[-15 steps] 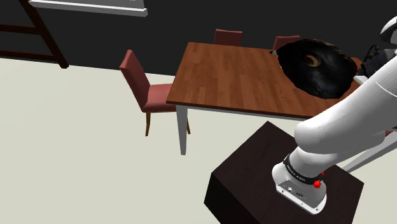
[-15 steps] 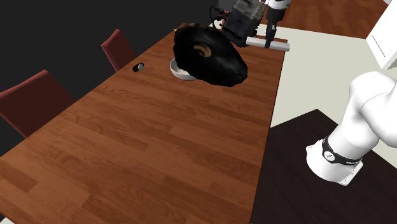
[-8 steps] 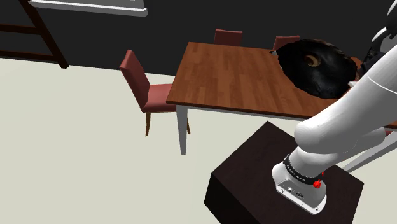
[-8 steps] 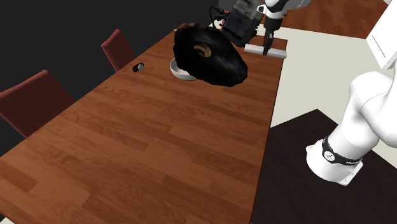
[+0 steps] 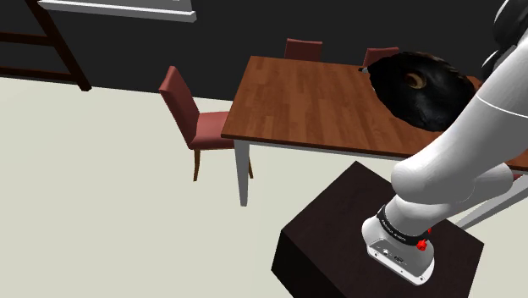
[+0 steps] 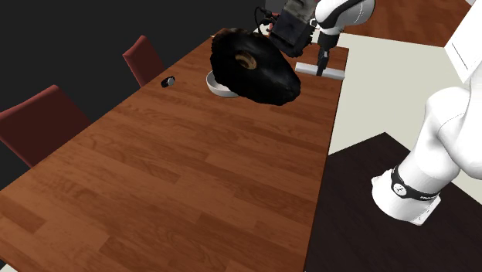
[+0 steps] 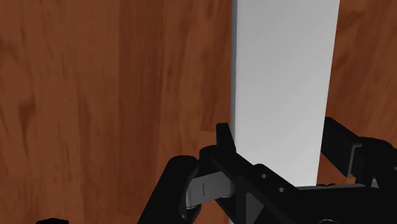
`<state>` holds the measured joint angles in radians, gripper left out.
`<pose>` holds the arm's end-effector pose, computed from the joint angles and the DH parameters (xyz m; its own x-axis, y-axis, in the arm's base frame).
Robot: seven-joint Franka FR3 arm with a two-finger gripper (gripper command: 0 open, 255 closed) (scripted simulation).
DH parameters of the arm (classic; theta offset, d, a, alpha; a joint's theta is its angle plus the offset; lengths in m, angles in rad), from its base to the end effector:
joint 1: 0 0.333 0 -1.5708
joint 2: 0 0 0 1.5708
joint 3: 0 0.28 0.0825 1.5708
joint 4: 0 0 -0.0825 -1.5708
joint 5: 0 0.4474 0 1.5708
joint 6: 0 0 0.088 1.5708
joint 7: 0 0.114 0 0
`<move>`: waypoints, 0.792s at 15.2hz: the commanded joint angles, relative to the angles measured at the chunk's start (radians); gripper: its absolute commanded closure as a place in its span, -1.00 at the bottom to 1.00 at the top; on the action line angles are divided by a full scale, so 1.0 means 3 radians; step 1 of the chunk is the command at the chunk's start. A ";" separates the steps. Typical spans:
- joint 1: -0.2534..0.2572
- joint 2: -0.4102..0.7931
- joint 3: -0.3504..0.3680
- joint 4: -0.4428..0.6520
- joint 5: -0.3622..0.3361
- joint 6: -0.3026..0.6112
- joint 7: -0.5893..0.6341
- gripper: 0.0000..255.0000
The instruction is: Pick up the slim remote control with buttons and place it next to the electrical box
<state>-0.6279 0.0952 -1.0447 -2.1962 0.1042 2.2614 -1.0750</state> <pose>-0.0594 -0.5841 0.2818 0.7897 -0.6134 0.0089 -0.6135 -0.7895 0.0179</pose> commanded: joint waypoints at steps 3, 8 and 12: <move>-0.0057 0.0173 0.0060 -0.0066 0.0212 0.0150 -0.0139 1.00; -0.0061 0.0172 0.0063 -0.0066 0.0211 0.0150 -0.0138 1.00; -0.0060 0.0171 0.0063 -0.0066 0.0209 0.0149 -0.0137 -1.00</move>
<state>-0.6460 0.1463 -1.0260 -2.2158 0.1670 2.3062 -1.1160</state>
